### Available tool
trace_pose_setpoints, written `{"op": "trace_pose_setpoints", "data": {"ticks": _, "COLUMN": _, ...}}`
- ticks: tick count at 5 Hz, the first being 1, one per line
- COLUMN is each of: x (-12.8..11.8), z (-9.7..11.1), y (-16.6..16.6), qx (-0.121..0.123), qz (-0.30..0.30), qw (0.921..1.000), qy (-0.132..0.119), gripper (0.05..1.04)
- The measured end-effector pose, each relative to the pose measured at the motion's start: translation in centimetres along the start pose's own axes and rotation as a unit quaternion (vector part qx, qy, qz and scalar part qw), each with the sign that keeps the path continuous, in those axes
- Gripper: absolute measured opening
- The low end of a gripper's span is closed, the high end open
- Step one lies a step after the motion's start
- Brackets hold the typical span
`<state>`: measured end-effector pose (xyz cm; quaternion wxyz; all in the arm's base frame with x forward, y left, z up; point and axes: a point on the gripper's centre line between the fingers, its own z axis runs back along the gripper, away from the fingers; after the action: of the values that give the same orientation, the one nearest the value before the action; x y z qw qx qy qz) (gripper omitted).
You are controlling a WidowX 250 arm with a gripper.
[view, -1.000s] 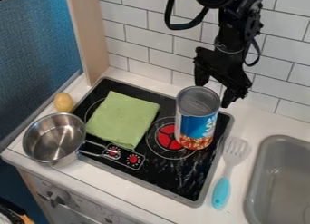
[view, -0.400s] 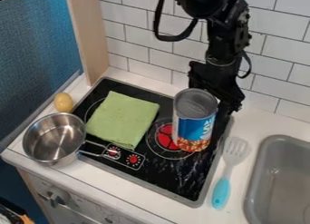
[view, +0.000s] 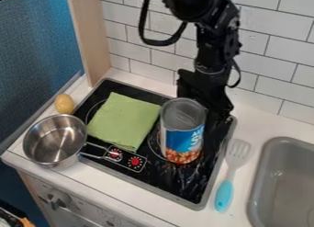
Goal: Move the can at the lower side of the burner
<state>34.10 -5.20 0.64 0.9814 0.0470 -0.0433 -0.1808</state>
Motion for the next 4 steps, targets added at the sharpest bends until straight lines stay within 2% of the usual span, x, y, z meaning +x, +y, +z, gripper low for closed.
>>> {"op": "trace_pose_setpoints", "data": {"ticks": 2, "x": -3.3, "z": 0.2, "y": 0.2, "qx": 0.008, "qz": 0.024, "qw": 0.9996, "qy": 0.01, "gripper": 0.999}}
{"op": "trace_pose_setpoints", "data": {"ticks": 4, "x": -6.1, "z": 0.5, "y": 0.0, "qx": 0.01, "qz": 0.031, "qw": 0.9994, "qy": 0.008, "gripper": 0.999}}
